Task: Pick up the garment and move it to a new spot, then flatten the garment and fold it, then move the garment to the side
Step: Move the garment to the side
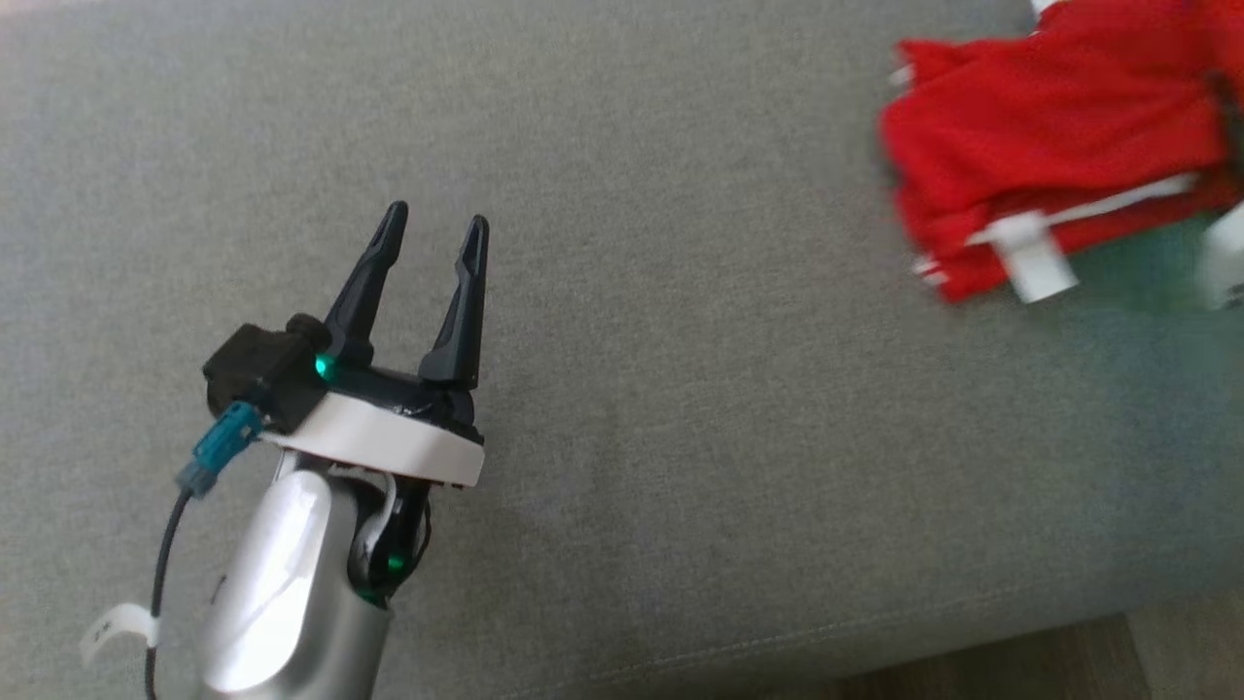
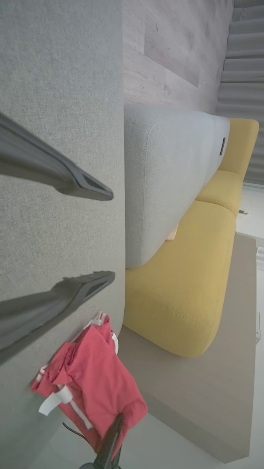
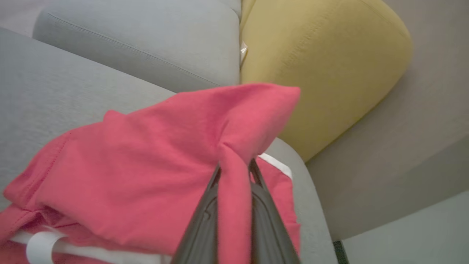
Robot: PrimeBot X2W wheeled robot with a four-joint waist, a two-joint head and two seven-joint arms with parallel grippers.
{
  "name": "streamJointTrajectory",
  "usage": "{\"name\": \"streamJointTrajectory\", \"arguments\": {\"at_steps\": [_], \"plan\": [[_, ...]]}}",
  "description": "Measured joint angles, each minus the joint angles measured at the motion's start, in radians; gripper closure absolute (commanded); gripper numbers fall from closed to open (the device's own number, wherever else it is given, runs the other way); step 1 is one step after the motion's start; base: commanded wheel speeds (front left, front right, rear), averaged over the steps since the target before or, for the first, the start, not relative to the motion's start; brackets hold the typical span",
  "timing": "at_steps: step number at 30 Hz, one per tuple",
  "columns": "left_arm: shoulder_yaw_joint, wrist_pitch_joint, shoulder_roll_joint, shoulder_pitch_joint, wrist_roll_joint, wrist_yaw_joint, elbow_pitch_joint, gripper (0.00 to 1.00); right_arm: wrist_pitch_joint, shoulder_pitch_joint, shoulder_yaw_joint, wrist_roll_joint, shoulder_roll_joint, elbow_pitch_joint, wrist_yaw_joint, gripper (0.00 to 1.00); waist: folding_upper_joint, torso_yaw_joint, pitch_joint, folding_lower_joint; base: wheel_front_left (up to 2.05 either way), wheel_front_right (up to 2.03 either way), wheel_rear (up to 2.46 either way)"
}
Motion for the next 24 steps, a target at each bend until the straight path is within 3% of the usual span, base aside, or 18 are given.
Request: {"name": "streamJointTrajectory", "arguments": {"at_steps": [4, 10, 21, 22, 23, 24], "plan": [[-0.007, 0.000, 0.010, -0.024, 0.000, 0.000, 0.000, 0.00, 0.001, -0.029, -0.067, -0.020, -0.076, 0.036, 0.000, 1.00, 0.0000, 0.010, 0.042, 0.0001, 0.00, 0.00, 0.00], [-0.020, 0.000, 0.010, -0.062, 0.000, 0.000, -0.004, 0.00, 0.001, -0.030, -0.186, -0.046, -0.140, 0.117, 0.000, 1.00, 0.0000, 0.036, 0.091, 0.0001, 0.00, 0.00, 0.00], [-0.022, 0.000, 0.010, -0.079, -0.001, 0.000, -0.004, 0.00, 0.006, -0.053, -0.335, -0.077, -0.105, 0.196, 0.000, 1.00, 0.0000, 0.071, 0.164, 0.0001, 0.00, 0.00, 0.00], [-0.022, 0.000, 0.010, -0.079, -0.001, 0.000, -0.004, 0.00, 0.006, -0.056, -0.348, -0.079, -0.098, 0.196, 0.000, 0.63, 0.0000, 0.071, 0.167, 0.0001, 0.00, 0.00, 0.00], [-0.021, 0.000, 0.010, -0.080, -0.001, 0.000, -0.003, 0.00, 0.007, -0.060, -0.361, -0.079, -0.090, 0.196, 0.000, 0.03, 0.0000, 0.070, 0.168, 0.0001, 0.00, 0.00, 0.00], [-0.021, 0.000, 0.011, -0.081, -0.001, 0.000, -0.002, 0.00, 0.009, -0.064, -0.374, -0.079, -0.083, 0.194, 0.000, 0.00, 0.0000, 0.070, 0.167, 0.0001, 0.00, 0.00, 0.00]]}}
